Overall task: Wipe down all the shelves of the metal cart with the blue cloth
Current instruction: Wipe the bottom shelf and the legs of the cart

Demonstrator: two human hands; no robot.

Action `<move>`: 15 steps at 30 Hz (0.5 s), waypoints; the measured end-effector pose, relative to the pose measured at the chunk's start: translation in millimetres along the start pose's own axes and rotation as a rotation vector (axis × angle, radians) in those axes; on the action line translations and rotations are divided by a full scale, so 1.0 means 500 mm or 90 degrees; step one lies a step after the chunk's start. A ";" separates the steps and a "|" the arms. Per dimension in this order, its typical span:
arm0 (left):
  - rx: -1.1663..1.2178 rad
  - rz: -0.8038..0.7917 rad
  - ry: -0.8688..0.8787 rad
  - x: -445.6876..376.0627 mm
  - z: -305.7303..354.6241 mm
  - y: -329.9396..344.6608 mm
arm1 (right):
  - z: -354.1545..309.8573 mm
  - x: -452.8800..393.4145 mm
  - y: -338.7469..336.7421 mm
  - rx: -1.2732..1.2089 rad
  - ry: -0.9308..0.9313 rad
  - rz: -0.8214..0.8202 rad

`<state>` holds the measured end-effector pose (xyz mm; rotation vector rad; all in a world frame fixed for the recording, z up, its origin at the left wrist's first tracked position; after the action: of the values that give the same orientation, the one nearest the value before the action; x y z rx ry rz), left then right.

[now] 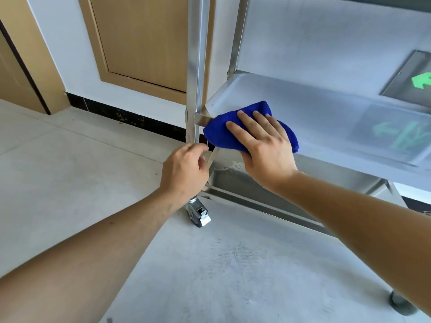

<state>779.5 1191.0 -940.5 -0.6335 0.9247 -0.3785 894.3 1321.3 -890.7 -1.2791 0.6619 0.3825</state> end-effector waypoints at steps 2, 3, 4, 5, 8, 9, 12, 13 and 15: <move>0.000 -0.005 0.008 0.009 -0.003 0.010 | -0.006 0.017 -0.002 -0.013 -0.038 0.027; 0.002 -0.007 0.009 0.014 -0.006 0.015 | -0.008 0.026 0.000 -0.019 -0.059 0.035; 0.011 -0.009 0.010 0.019 -0.010 0.018 | -0.011 0.038 0.003 -0.026 -0.085 0.041; 0.028 -0.012 0.013 0.023 -0.014 0.022 | -0.013 0.053 0.007 -0.035 -0.116 0.043; 0.066 -0.045 0.037 0.035 -0.022 0.036 | -0.017 0.113 0.040 -0.087 -0.192 -0.015; 0.061 -0.065 0.045 0.038 -0.024 0.043 | -0.017 0.134 0.055 -0.109 -0.192 -0.045; 0.034 -0.114 0.067 0.050 -0.031 0.072 | -0.003 0.177 0.104 -0.161 -0.105 -0.121; 0.027 -0.114 0.074 0.054 -0.035 0.081 | 0.006 0.184 0.120 -0.167 -0.066 -0.148; 0.021 -0.111 0.072 0.057 -0.043 0.097 | 0.029 0.186 0.146 -0.161 0.002 -0.191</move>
<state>779.2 1204.8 -999.0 -0.6701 0.9714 -0.5887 924.0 1345.5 -1003.6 -1.5950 0.4223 0.2214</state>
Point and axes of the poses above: each hand's wrist, its own x-axis away from the middle knuckle, its own y-axis out of the palm, z = x × y, the point moved 5 cm from there along -x, towards the middle knuckle, and after that the axes turned 2 degrees about y, right-handed, at the moved point
